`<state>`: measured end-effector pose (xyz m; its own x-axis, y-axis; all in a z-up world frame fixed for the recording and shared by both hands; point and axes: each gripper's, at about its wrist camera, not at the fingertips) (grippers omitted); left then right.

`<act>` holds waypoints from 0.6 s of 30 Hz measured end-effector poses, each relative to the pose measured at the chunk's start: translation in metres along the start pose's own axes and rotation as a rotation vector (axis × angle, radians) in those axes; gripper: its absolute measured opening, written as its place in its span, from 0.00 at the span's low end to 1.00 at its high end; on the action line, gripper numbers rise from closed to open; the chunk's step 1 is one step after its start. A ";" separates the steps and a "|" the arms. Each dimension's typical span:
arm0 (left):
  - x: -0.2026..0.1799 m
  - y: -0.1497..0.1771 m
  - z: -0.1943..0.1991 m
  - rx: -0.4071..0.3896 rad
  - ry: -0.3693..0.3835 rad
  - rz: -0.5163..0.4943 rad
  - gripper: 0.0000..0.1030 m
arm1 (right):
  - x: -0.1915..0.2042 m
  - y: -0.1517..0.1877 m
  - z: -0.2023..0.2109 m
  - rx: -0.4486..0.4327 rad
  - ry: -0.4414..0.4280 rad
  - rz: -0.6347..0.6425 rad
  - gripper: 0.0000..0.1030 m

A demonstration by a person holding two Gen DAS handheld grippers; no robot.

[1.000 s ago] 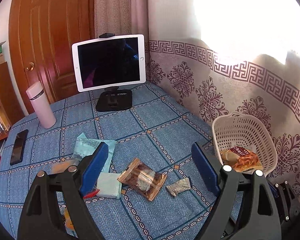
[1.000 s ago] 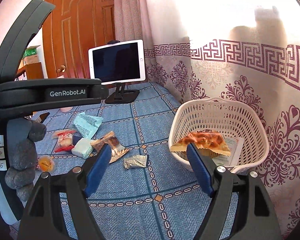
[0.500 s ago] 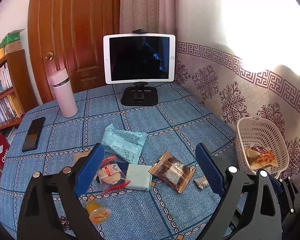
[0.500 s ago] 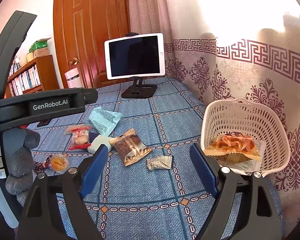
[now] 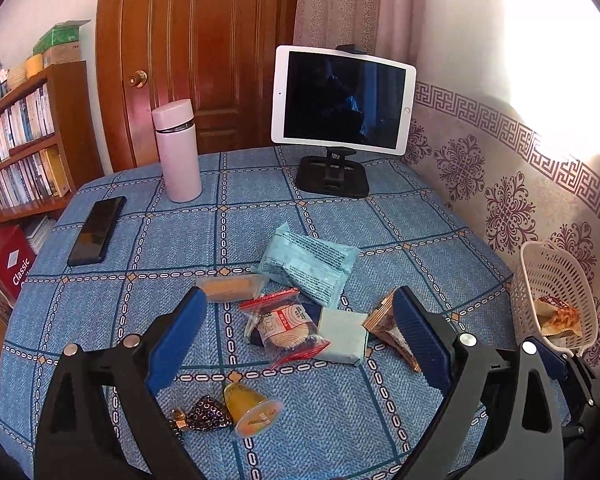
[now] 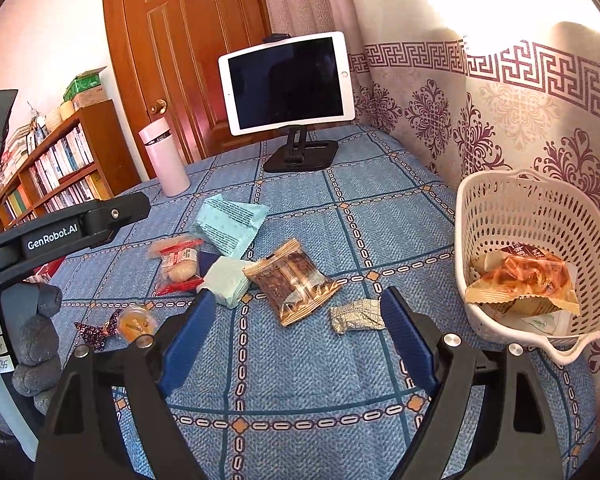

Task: Organize snacks
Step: 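Move both tools back over the remaining snacks on the table, then grasp the brown nut packet with the right tool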

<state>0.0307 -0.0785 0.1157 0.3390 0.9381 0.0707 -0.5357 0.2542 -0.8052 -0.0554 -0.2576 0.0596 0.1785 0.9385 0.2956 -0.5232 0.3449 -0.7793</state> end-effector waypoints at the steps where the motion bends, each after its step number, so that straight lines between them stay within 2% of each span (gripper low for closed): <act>1: 0.002 0.001 0.000 0.001 -0.001 0.004 0.92 | 0.002 -0.001 -0.001 0.001 -0.002 0.004 0.81; 8: 0.021 0.008 -0.003 0.015 -0.020 0.029 0.92 | 0.005 -0.004 -0.010 0.022 0.005 0.028 0.81; 16: 0.048 0.022 -0.021 0.072 -0.061 0.071 0.92 | 0.005 -0.012 -0.051 0.122 -0.006 0.068 0.81; 18: 0.054 0.024 -0.026 0.084 -0.069 0.074 0.92 | 0.006 -0.014 -0.065 0.147 0.014 0.093 0.81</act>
<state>0.0557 -0.0278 0.0848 0.2437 0.9682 0.0560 -0.6214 0.2002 -0.7575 0.0078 -0.2558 0.0365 0.1349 0.9667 0.2175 -0.6544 0.2517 -0.7130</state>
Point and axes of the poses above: each gripper's, at about its wrist camera, not at the fingertips, and z roughly against the way its jaws point, x to its left, y to its underside, and after that the axes turned 8 degrees about -z, right-handed
